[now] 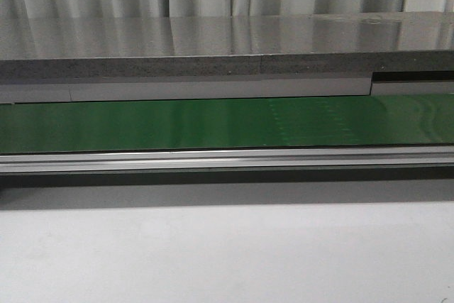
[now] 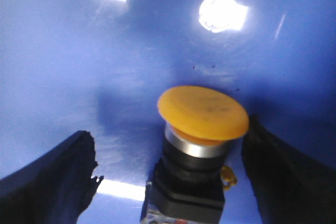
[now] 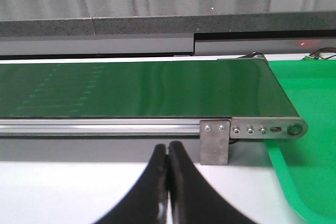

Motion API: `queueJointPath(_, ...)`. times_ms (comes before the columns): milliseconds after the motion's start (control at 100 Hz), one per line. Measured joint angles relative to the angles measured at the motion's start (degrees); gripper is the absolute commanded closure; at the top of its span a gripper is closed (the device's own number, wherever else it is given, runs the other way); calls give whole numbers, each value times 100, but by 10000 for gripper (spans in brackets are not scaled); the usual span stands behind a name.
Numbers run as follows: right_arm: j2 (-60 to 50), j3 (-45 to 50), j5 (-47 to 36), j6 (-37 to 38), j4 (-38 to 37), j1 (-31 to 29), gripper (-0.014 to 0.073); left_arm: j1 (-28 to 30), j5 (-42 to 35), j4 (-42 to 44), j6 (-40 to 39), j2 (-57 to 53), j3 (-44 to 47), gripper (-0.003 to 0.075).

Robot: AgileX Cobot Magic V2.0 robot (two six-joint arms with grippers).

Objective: Move button from left to right
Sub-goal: 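Close the left gripper on the button base and lift it, then set the button on the belt end nearest the left gripper, release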

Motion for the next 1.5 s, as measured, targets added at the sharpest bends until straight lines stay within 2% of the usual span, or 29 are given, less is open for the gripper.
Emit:
queueJointPath(110, 0, 0, 0, 0, 0, 0, 660, 21, 3, 0, 0, 73, -10, 183)
queueJointPath(250, 0, 0, 0, 0, 0, 0, 660, 21, 13, 0, 0, 139, -10, 292)
queueJointPath(320, 0, 0, 0, 0, 0, 0, 660, 21, 13, -35, 0, 152, -10, 388)
queueJointPath(380, 0, 0, 0, 0, 0, 0, 660, 10, 13, -64, 0, 152, -10, 509)
queueJointPath(390, 0, 0, 0, 0, 0, 0, 660, 9, 13, -80, 0, 152, -10, 509)
queueJointPath(440, 0, 0, 0, 0, 0, 0, 660, 9, 13, -88, 3, 152, -10, 609)
queueJointPath(530, 0, 0, 0, 0, 0, 0, 660, 9, 13, -88, 3, 160, -10, 743)
queueJointPath(880, 0, 0, 0, 0, 0, 0, 660, 0, 10, 91, 3, 148, -75, 741)
queueJointPath(1080, 0, 0, 0, 0, 0, 0, 660, 0, 54, 159, 3, -199, -455, 741)
queueJointPath(1300, 0, 0, 0, 0, 0, 0, 660, -52, 409, -389, 318, -676, -785, 741)
queueJointPath(1500, 0, 0, 0, 0, 0, 0, 660, -375, 648, -550, 480, -700, -808, 741)
